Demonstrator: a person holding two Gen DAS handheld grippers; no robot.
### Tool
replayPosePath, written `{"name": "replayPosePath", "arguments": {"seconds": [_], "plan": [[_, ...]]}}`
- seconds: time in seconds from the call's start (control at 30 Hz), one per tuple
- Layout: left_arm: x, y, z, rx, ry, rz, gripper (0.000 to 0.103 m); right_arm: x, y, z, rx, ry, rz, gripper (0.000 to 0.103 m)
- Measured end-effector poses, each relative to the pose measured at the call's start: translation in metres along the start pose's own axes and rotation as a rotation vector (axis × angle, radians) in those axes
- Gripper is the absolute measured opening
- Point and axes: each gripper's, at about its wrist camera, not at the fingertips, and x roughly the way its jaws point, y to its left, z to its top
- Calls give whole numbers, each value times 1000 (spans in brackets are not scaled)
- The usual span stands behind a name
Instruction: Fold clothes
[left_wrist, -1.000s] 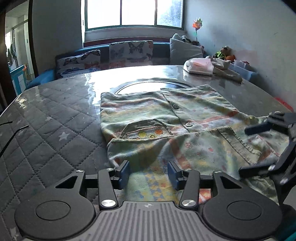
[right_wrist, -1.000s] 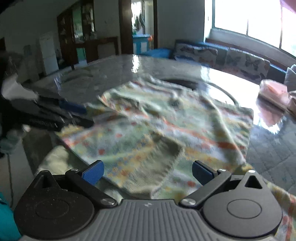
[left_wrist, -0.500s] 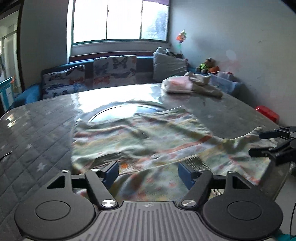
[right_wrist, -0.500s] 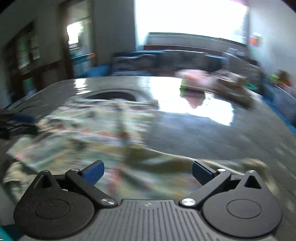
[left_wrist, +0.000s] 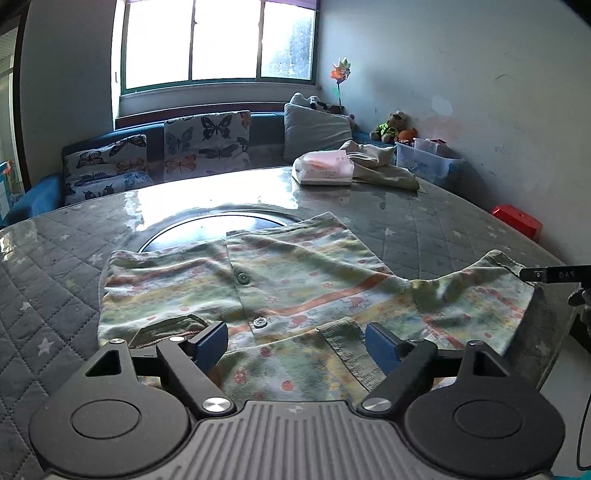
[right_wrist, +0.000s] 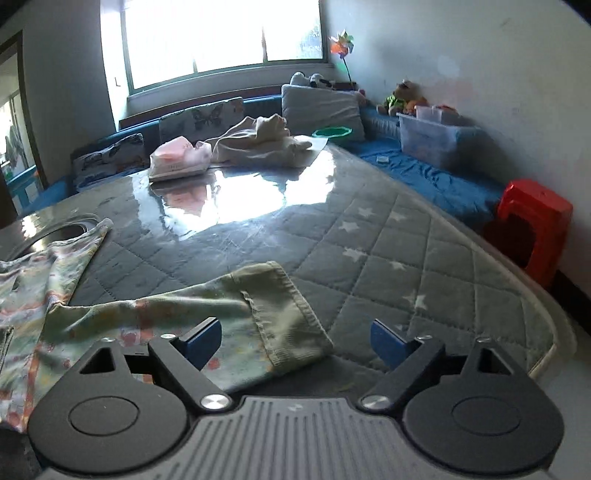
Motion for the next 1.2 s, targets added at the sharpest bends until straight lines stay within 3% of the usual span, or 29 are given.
{"name": "replayPosePath", "arguments": {"seconds": [0.4, 0.47, 0.53, 0.7, 0.93, 1.03, 1.2], "plan": [[-3, -2, -1, -5, -6, 9, 90, 2, 2, -1, 56, 11, 34, 62], [-3, -2, -2, -4, -4, 9, 91, 1, -3, -1, 94, 9, 38, 56], [-3, -2, -2, -5, -1, 10, 91, 0, -8, 0, 130, 7, 40, 42], [-2, -2, -3, -11, 1, 11, 91, -2, -16, -2, 163, -1, 12, 26], [-1, -2, -3, -9, 6, 9, 92, 0, -2, -4, 60, -3, -40, 26], [0, -2, -4, -7, 7, 7, 92, 0, 3, -5, 2, -19, -116, 27], [3, 0, -4, -16, 15, 10, 93, -2, -2, -6, 41, -4, -65, 27]]}}
